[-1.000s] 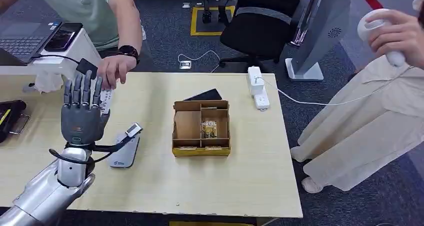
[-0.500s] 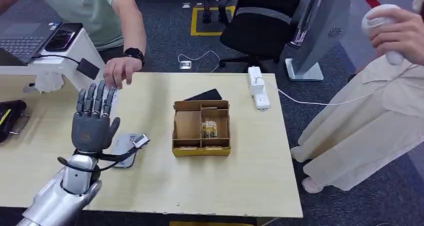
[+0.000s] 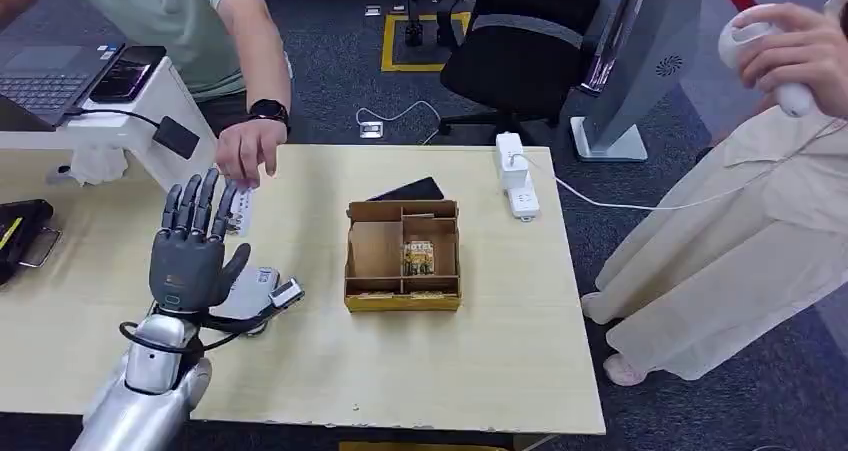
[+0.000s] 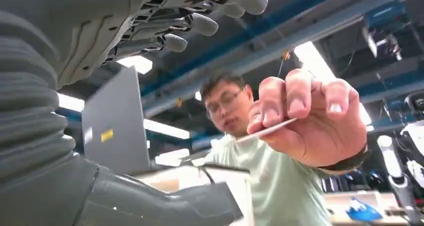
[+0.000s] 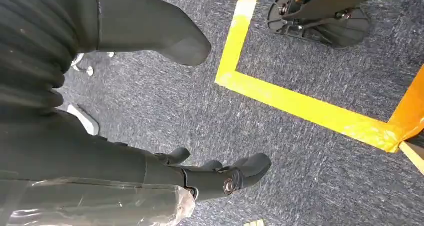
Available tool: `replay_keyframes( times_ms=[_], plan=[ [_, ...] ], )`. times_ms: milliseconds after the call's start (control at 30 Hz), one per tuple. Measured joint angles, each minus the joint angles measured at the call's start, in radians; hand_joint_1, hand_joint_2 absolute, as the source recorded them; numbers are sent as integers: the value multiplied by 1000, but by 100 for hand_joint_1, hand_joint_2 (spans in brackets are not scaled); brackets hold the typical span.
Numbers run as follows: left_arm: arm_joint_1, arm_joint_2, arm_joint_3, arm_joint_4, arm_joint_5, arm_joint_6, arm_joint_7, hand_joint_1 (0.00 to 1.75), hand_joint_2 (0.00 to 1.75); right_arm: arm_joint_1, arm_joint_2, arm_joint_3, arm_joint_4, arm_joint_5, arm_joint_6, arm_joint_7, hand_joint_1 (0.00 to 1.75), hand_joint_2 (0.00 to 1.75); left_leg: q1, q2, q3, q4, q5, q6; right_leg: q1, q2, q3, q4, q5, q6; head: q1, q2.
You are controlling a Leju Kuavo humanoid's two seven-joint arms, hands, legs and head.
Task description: Pass the card to the sensor for recognition and then transmit it.
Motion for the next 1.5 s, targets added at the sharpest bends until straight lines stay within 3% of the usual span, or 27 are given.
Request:
replay_keyframes(
  times_ms=[200, 367, 533, 800, 1000, 1500],
  plan=[
    [-3, 10, 5, 0, -41, 0, 52, 0, 175, 0, 0, 2, 0, 0, 0, 1, 0, 175, 0, 0, 0, 0, 0, 0, 0, 0, 0, 0, 0, 0, 0, 0],
    [-19, 45, -4, 0, -45, 0, 126, 0, 175, 0, 0, 7, 0, 0, 0, 1, 0, 175, 0, 0, 0, 0, 0, 0, 0, 0, 0, 0, 0, 0, 0, 0],
    [-27, 62, -27, 0, -45, 0, 145, 0, 175, 0, 0, 10, 0, 0, 0, 1, 0, 175, 0, 0, 0, 0, 0, 0, 0, 0, 0, 0, 0, 0, 0, 0],
    [-34, 67, -47, 0, -44, 0, 147, 0, 175, 0, 0, 10, 0, 0, 0, 1, 0, 175, 0, 0, 0, 0, 0, 0, 0, 0, 0, 0, 0, 0, 0, 0],
    [-30, 49, -47, 0, 6, 0, 74, 0, 175, -1, 0, 11, 0, -1, 0, -1, 0, 175, 0, 0, 0, 0, 0, 0, 0, 0, 0, 0, 0, 1, 0, 0],
    [-17, 18, -35, 0, 28, 0, 40, 0, 175, -1, 0, 16, 0, -2, 0, -1, 0, 175, 0, 0, 0, 0, 0, 0, 0, 0, 0, 0, 1, 1, 0, 0]
  ],
)
